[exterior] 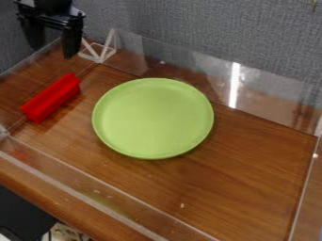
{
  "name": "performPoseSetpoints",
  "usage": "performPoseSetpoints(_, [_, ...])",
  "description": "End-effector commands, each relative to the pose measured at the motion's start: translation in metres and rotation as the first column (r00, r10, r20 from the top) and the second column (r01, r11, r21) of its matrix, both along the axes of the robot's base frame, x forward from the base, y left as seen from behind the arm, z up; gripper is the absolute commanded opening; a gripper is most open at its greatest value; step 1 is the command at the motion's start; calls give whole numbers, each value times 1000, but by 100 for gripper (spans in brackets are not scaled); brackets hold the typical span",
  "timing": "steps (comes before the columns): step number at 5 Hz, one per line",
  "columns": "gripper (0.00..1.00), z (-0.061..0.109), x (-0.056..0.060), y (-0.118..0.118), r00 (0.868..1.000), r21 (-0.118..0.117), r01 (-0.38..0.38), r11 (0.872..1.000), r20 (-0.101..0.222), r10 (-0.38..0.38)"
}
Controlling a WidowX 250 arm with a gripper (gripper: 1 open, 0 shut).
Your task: Put the red object on the left side
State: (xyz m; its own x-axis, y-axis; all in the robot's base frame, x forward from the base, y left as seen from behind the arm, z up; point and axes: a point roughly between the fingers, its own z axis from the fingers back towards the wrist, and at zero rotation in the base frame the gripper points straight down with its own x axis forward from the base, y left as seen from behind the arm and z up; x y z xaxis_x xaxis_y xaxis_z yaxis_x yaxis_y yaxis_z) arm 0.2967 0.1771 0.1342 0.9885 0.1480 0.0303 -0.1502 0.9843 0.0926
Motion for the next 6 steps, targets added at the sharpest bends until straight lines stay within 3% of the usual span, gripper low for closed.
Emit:
performPoseSetpoints(1, [100,23,14,-16,995,43,85,996,50,-87])
performPoseSetpoints(2, [100,10,30,-12,991,42,127,991,32,-128])
performPoseSetpoints(3, [100,0,34,-5,987,44,162,986,14,-163])
performPoseSetpoints(5, [100,2,10,9,987,31,162,986,-10,-162])
performPoseSetpoints(6, [100,1,3,15,994,37,107,994,4,-107])
